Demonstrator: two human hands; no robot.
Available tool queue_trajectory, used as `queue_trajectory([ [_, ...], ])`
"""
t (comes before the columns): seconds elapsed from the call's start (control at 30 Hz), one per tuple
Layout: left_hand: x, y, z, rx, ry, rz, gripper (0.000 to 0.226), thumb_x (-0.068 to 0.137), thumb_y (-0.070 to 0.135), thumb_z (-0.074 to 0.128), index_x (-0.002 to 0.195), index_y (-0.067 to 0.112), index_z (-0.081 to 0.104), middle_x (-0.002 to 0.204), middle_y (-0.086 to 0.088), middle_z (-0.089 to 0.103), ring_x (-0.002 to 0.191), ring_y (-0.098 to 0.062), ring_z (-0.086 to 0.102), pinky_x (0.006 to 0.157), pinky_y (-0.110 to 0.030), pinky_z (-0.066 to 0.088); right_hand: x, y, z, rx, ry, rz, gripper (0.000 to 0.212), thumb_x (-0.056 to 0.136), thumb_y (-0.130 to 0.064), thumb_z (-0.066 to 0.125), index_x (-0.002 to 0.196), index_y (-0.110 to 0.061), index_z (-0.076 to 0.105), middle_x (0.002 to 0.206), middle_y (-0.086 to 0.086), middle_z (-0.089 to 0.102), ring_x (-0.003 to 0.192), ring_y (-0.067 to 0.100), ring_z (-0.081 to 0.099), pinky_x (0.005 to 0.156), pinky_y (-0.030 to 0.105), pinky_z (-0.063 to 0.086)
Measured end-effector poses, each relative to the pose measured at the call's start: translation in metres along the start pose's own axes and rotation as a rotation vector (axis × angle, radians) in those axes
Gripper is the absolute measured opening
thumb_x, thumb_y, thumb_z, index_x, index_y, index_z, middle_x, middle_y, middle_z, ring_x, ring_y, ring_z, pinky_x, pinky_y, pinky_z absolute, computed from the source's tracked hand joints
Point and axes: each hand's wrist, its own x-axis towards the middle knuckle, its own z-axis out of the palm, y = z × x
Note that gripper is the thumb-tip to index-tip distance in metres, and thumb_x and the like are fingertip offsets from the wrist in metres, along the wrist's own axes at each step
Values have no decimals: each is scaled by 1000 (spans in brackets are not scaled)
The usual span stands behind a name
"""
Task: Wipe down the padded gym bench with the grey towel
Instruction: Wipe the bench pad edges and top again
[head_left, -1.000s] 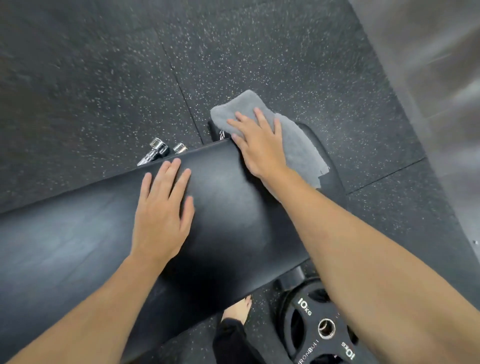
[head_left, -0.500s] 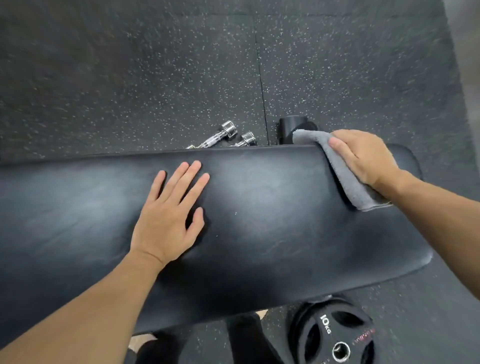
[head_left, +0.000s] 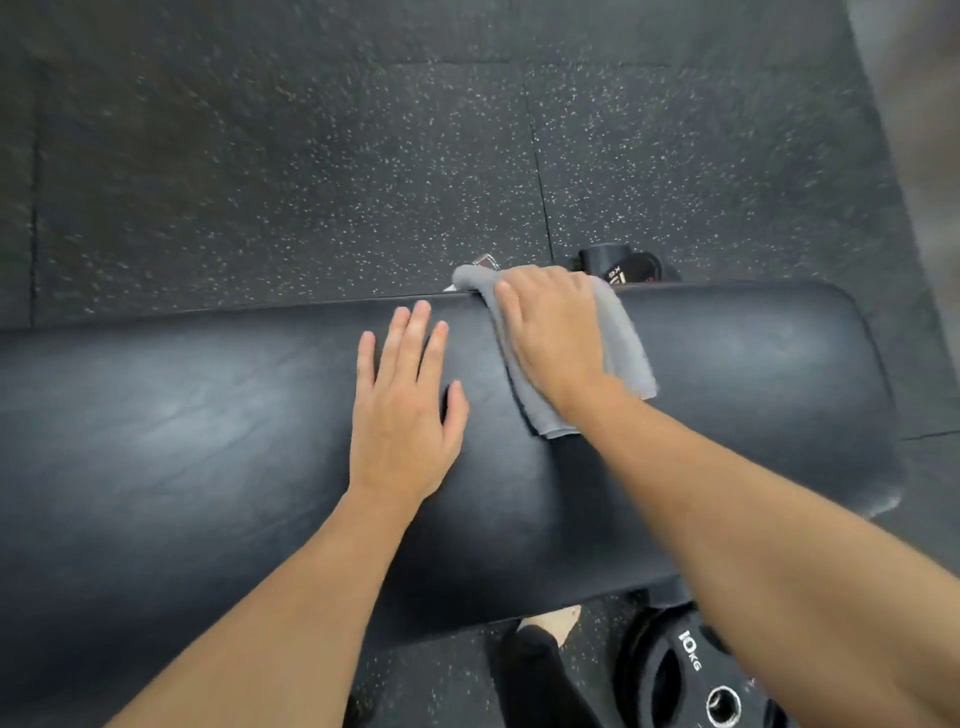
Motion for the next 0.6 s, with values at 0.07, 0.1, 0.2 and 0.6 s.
queue_trajectory([
  [0.07,-6,-14,-8,8,11,-64,54,101,27,42,149,4,48,163,-15,39,153,-33,32,125,-55,24,2,-25,11,33,28,-48,40,106,-33,31,92,-22,66,94,-3,70,91,25,58,84,43,39],
  [0.1,-12,-26,-13,23,-1,-57,54,102,27,42,150,4,48,163,-15,39,153,-33,33,125,-55,24,4,-26,9,41,16,-62,42,106,-35,29,93,-21,66,95,-3,71,92,26,58,84,43,38],
  [0.2,-36,-83,-38,102,-20,-24,54,103,28,41,152,6,45,164,-15,36,154,-32,31,125,-56,24,11,0,-6,-80,-86,-70,48,107,-37,23,100,-16,65,98,7,72,93,35,62,81,48,46],
  [0.6,-79,-167,-68,-95,75,-179,57,98,26,39,151,4,46,165,-12,35,156,-28,27,129,-51,15,22,-160,36,-31,-6,-43,35,108,-26,34,81,-17,55,86,8,67,81,36,58,73,42,32],
])
